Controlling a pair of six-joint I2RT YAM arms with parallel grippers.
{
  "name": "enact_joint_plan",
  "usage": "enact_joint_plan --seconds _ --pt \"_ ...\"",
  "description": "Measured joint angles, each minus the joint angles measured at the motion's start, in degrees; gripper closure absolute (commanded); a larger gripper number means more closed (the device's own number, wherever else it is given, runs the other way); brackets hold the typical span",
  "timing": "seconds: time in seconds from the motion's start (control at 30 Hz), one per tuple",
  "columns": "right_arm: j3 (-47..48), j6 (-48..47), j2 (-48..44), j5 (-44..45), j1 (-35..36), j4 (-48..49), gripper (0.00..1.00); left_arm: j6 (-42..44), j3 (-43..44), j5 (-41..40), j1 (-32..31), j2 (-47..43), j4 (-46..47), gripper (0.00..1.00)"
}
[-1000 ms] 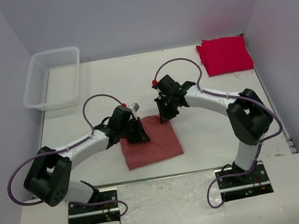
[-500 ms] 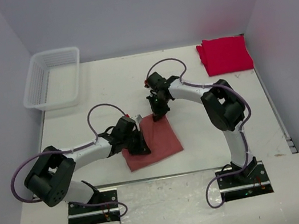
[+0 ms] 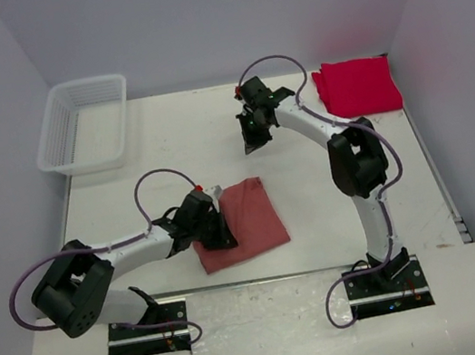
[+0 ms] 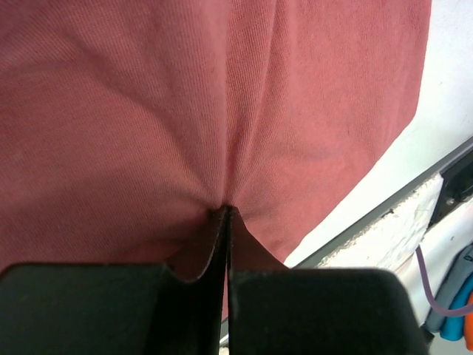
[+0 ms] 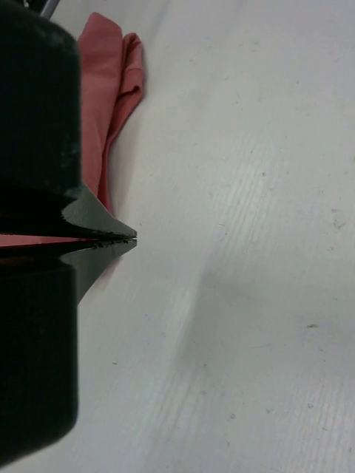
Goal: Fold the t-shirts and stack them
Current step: Smooth out wrinkles on the folded tshirt
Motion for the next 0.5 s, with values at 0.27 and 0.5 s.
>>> enact_joint_plan --seconds 0.27,0.5 --pt "-26.0 -0.2 -27.8 -5.4 2.1 5.0 1.00 3.5 7.6 -4.3 -1.0 -2.1 -6.8 1.00" --pt "-49.7 4.1 -39.1 -19.8 2.7 19.3 1.00 7.2 16.9 -2.8 -0.4 -2.1 -4.0 1.00"
